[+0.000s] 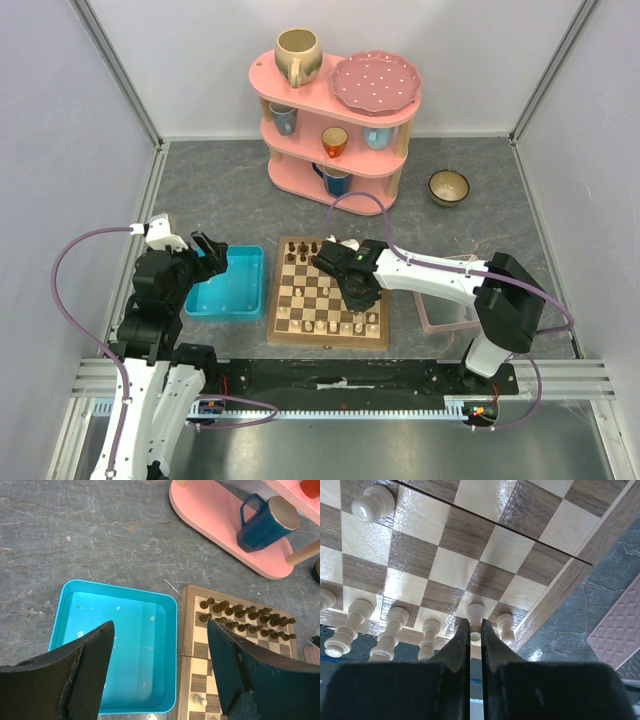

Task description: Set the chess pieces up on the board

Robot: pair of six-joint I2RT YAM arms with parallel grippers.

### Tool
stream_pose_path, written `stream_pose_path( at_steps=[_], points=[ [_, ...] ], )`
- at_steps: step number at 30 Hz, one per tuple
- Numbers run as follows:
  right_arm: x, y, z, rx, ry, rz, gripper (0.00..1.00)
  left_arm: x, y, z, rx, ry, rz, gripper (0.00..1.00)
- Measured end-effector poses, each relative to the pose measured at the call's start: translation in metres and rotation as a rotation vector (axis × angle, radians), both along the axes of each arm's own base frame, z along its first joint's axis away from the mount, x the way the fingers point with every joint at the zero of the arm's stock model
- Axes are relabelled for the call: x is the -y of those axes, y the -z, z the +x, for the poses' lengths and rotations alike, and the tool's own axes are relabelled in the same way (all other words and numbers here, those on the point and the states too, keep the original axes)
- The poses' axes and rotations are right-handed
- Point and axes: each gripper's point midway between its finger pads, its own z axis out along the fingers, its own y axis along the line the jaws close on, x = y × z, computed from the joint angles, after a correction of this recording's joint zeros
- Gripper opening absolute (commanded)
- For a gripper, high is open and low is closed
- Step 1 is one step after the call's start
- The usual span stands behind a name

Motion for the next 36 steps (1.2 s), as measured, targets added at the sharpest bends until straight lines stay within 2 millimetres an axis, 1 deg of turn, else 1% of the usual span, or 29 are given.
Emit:
stream_pose_path(
  at_steps=[4, 13, 16, 19, 23, 33, 36],
  points=[
    [0.0031, 0.0028, -0.0017, -0.005, 0.0, -0.01, 0.07, 0.0, 0.0, 0.0, 0.0, 0.0, 0.0, 0.81],
    [0.0026, 0.0031, -0.0015, -0.004, 0.0, -0.008, 0.13, -0.0001, 0.0, 0.0, 0.0, 0.0, 0.0, 0.81],
    [0.0016, 0.003, -0.0009, -0.002, 0.0, -0.004, 0.16, 0.0, 0.0, 0.0, 0.0, 0.0, 0.0, 0.81],
    [0.0012, 0.003, -0.0006, -0.001, -0.001, -0.003, 0.23, 0.0, 0.0, 0.0, 0.0, 0.0, 0.0, 0.81],
    [0.0009, 0.003, -0.0005, 0.0, -0.001, -0.001, 0.29, 0.0, 0.0, 0.0, 0.0, 0.0, 0.0, 0.81],
    [0.0012, 0.0028, -0.0006, -0.001, -0.001, -0.002, 0.34, 0.0, 0.0, 0.0, 0.0, 0.0, 0.0, 0.81],
    [0.0008, -0.003, 0.0017, 0.008, -0.002, -0.007, 0.37, 0.0001, 0.0, 0.0, 0.0, 0.0, 0.0, 0.81]
  ],
)
